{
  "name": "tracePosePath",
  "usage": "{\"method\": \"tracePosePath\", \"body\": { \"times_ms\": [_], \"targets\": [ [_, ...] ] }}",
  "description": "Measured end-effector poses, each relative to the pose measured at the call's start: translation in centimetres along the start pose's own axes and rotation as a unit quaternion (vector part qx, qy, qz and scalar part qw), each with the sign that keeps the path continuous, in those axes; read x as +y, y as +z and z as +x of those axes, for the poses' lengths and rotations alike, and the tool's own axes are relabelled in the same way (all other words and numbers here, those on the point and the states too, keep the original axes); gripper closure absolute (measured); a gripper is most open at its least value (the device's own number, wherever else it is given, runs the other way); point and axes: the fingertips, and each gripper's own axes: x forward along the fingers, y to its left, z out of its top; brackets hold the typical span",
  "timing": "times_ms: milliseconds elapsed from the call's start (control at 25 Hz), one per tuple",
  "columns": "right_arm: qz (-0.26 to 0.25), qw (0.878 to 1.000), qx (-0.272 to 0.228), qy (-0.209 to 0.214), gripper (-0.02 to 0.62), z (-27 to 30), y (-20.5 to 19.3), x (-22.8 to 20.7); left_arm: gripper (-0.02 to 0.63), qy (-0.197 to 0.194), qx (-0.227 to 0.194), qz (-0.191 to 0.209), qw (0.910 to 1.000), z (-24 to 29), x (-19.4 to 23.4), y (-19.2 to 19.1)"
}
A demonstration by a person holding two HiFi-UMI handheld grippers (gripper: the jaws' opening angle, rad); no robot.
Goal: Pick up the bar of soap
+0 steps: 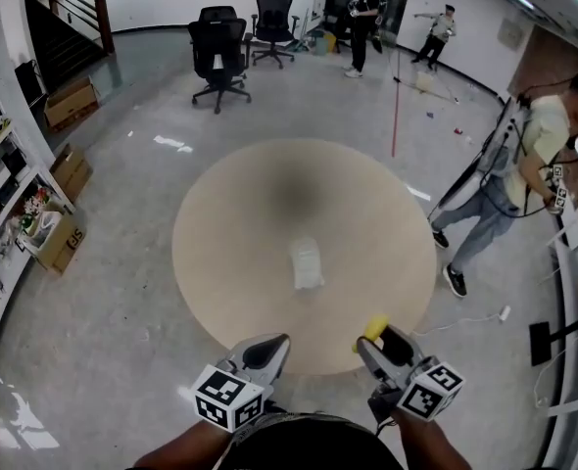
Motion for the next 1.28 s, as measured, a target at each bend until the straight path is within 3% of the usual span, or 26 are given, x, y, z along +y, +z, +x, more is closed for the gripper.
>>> {"method": "tracePosePath", "body": {
  "times_ms": [240,680,920,1280],
  "targets": [
    [0.002,0.999,-0.024,0.040,0.336,-6.8,-0.1,-0.2,0.600,0.017,-0.012,0.027,0.9994,0.1,-7.1,-1.0],
    [-0.004,0.996,0.001,0.087,0.336,-15.2,-2.1,-2.4,0.600,0.060,-0.024,0.042,0.9970,-0.4,-16.5,-3.7],
    [0.010,0.995,0.007,0.095,0.336,-17.2,-3.2,-2.7,0.600,0.061,-0.030,-0.005,0.9977,-1.0,-17.9,-4.8],
    [0.021,0.994,0.010,0.103,0.336,-18.2,-4.6,-3.4,0.600,0.079,-0.023,-0.001,0.9966,-1.1,-18.7,-6.1]
  ]
}}
